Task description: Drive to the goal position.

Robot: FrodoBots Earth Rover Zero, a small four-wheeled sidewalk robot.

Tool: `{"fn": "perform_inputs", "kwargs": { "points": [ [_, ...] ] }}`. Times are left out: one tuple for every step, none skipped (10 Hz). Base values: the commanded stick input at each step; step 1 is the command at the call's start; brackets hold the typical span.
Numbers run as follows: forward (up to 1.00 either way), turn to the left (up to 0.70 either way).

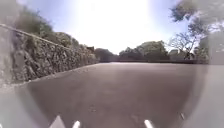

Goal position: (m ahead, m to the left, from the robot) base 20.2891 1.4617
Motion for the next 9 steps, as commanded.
{"fn": "perform_inputs", "kwargs": {
  "points": [
    [0.70,0.00],
    [0.70,0.00],
    [0.70,0.00],
    [0.70,0.00],
    [0.70,0.00],
    [0.70,0.00],
    [0.70,0.00],
    [0.70,0.00],
    [0.70,0.00]
  ]
}}
